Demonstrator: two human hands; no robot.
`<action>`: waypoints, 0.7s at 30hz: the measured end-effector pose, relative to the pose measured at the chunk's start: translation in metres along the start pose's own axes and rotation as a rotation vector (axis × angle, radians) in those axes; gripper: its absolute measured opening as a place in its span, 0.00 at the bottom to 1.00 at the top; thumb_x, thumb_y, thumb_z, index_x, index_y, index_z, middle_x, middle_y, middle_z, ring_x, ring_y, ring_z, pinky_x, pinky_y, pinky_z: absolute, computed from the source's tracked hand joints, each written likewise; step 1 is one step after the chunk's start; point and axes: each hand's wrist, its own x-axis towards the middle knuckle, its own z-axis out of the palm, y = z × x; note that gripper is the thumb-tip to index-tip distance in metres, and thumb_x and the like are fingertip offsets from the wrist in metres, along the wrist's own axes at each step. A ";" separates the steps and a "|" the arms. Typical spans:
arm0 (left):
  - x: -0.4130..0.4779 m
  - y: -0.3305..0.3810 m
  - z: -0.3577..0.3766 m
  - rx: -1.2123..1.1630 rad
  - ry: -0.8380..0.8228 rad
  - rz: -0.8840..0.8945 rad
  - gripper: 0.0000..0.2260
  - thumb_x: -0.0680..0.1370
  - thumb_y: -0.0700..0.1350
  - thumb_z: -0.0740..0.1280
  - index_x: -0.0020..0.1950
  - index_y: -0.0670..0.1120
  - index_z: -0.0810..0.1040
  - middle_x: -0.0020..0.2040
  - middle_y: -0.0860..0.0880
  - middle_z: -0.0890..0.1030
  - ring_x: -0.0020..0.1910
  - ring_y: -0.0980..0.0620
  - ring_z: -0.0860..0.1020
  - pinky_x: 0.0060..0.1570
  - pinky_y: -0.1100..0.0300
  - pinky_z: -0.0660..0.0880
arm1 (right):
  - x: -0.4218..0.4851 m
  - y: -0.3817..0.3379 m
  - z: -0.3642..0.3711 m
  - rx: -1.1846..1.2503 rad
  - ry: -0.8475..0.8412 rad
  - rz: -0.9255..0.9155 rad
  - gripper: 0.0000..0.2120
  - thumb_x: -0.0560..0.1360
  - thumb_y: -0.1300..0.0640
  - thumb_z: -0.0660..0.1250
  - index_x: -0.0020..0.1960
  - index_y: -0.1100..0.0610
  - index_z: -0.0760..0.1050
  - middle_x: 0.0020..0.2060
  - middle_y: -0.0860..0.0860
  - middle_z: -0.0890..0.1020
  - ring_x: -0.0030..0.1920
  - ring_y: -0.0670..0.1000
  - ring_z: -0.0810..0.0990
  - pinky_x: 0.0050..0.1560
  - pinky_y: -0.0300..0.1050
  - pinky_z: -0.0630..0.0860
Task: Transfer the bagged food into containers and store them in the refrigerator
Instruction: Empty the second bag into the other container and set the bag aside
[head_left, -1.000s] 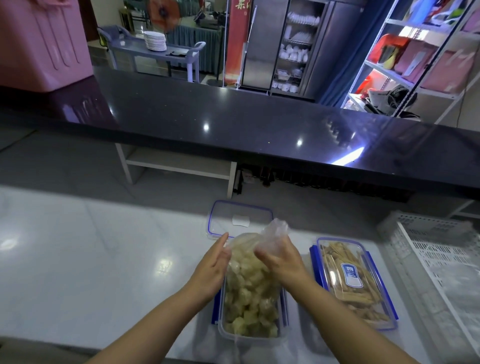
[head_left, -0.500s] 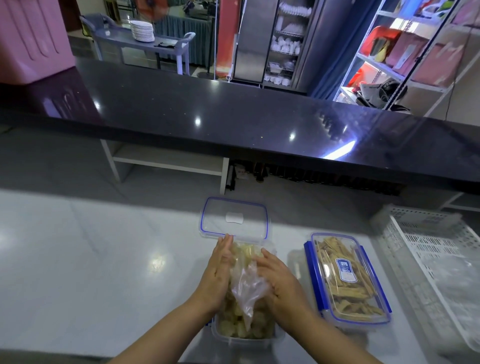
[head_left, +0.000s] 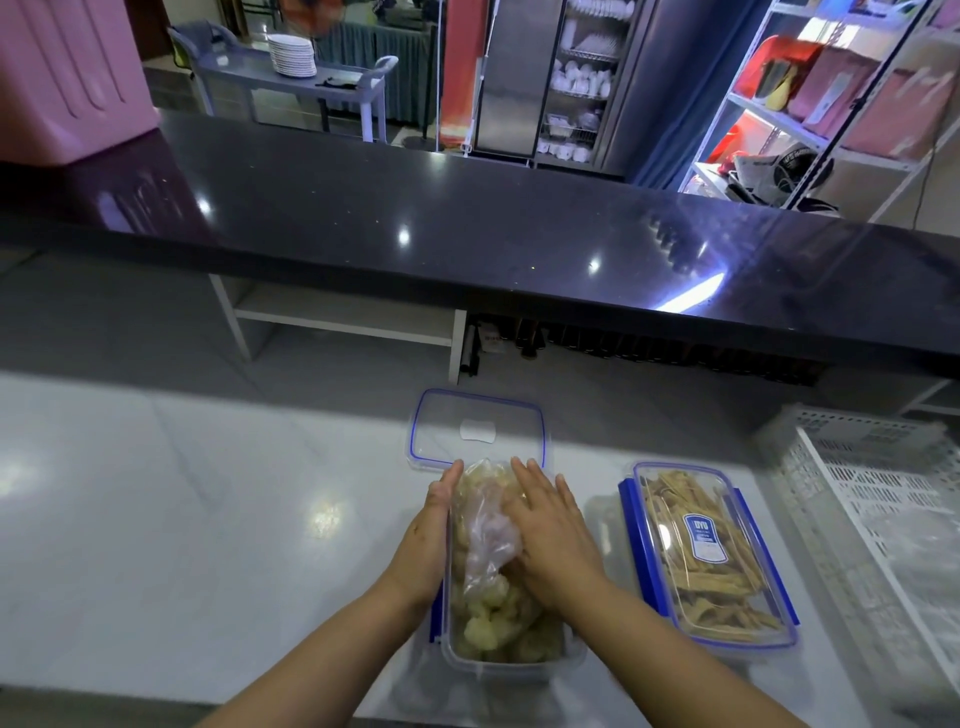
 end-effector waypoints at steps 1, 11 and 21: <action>0.000 0.001 0.000 0.004 -0.005 -0.004 0.19 0.71 0.65 0.46 0.55 0.69 0.72 0.40 0.73 0.79 0.41 0.76 0.75 0.35 0.81 0.69 | -0.001 0.001 0.001 0.036 -0.009 -0.012 0.33 0.75 0.44 0.62 0.75 0.43 0.50 0.77 0.44 0.45 0.74 0.44 0.35 0.71 0.46 0.31; 0.012 0.004 -0.008 0.042 -0.040 -0.024 0.26 0.76 0.63 0.44 0.71 0.58 0.63 0.56 0.69 0.68 0.40 0.85 0.68 0.33 0.85 0.64 | 0.007 -0.012 -0.056 1.107 0.148 0.466 0.13 0.76 0.44 0.60 0.41 0.45 0.81 0.36 0.47 0.84 0.36 0.45 0.82 0.29 0.35 0.77; 0.031 0.013 -0.004 0.079 -0.069 -0.007 0.23 0.81 0.58 0.41 0.70 0.56 0.67 0.53 0.66 0.73 0.43 0.81 0.72 0.35 0.84 0.66 | 0.023 -0.010 -0.077 1.769 0.202 0.323 0.09 0.75 0.53 0.64 0.44 0.58 0.78 0.38 0.52 0.84 0.40 0.49 0.84 0.37 0.42 0.79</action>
